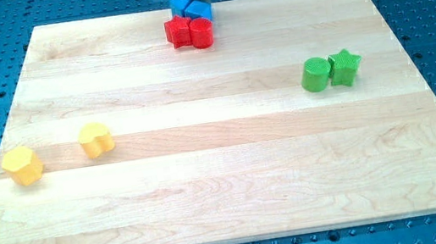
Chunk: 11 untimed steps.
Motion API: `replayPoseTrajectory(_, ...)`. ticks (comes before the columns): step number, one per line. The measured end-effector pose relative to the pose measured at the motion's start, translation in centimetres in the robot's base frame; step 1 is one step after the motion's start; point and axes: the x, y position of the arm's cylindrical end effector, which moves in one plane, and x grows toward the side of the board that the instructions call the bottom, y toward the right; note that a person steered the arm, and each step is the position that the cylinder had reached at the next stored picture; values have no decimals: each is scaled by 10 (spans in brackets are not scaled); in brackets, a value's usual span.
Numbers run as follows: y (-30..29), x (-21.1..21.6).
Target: Move the triangle diagonally to the red star
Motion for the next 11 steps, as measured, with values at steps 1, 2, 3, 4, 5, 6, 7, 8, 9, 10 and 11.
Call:
replayPoseTrajectory(1,-15,6)
replayPoseTrajectory(2,-48,38)
replayPoseTrajectory(3,-70,47)
replayPoseTrajectory(4,-56,19)
replayPoseTrajectory(5,-83,20)
replayPoseTrajectory(6,-139,83)
replayPoseTrajectory(7,-178,120)
replayPoseTrajectory(8,-181,89)
replayPoseTrajectory(9,-218,125)
replayPoseTrajectory(10,-222,149)
replayPoseTrajectory(11,-251,130)
